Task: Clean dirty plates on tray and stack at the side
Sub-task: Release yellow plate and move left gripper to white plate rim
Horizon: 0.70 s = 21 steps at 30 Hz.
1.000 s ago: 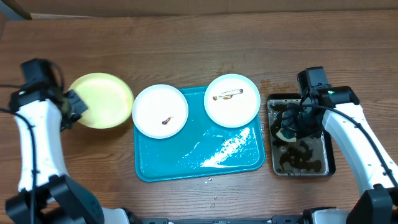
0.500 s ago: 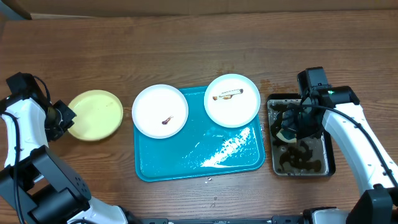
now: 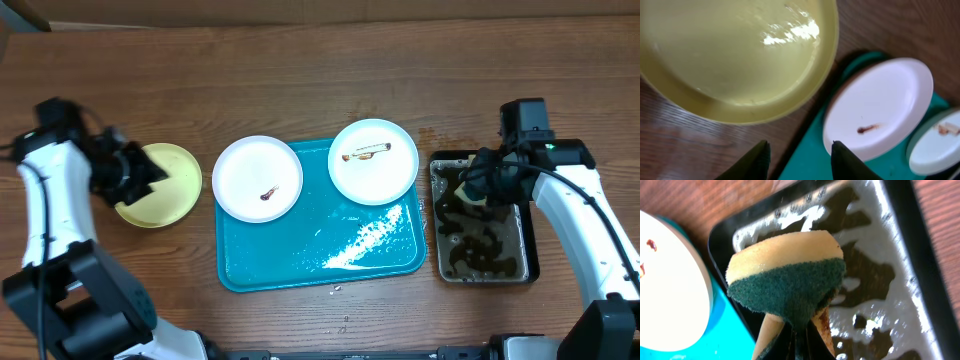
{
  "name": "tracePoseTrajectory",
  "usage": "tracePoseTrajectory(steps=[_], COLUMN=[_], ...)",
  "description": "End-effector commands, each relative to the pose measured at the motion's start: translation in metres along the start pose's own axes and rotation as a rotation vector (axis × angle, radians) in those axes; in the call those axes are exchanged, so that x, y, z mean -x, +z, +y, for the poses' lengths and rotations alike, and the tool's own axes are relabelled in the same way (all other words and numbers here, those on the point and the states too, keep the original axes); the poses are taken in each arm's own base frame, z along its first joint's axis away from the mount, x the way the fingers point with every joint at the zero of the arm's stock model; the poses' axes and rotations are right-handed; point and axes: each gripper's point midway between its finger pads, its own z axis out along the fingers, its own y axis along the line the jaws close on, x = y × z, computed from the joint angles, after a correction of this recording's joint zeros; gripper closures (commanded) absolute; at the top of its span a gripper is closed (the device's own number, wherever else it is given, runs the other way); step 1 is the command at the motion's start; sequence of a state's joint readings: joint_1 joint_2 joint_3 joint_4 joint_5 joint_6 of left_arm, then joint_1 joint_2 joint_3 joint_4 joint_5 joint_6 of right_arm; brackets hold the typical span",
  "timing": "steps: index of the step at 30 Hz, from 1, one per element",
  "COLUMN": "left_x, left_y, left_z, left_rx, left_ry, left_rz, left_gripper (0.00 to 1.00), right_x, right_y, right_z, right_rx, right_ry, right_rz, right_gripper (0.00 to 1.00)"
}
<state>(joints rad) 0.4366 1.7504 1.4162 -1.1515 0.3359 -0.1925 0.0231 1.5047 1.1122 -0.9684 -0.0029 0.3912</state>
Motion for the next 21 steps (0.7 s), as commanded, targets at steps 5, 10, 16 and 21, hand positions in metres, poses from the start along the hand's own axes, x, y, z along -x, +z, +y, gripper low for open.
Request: tracePoseTrajectory(steps=[5,10,16,21], left_x=[-0.050,-0.085,-0.120,-0.132], left_y=[0.010,0.021,0.025,0.011], left_z=[-0.075,-0.107,-0.123,-0.120], left_rx=[-0.025,-0.027,0.002,0.060], left_ry=[0.350,0.546,0.663,0.650], left_rz=[0.104,0.176,0.248,0.234], left_gripper=[0.57,0.57,0.62,0.64], right_x=[-0.014,-0.033,-0.051,-0.056], right_y=[0.018,0.048,0.080,0.094], right_z=[-0.009,-0.002,0.007,-0.028], right_rx=[-0.036,0.025,0.102,-0.092], right_ry=[-0.025,-0.104,-0.172,-0.013], right_rz=[0.099,0.204,0.303,0.337], right_gripper=[0.96,0.96,0.96,0.96])
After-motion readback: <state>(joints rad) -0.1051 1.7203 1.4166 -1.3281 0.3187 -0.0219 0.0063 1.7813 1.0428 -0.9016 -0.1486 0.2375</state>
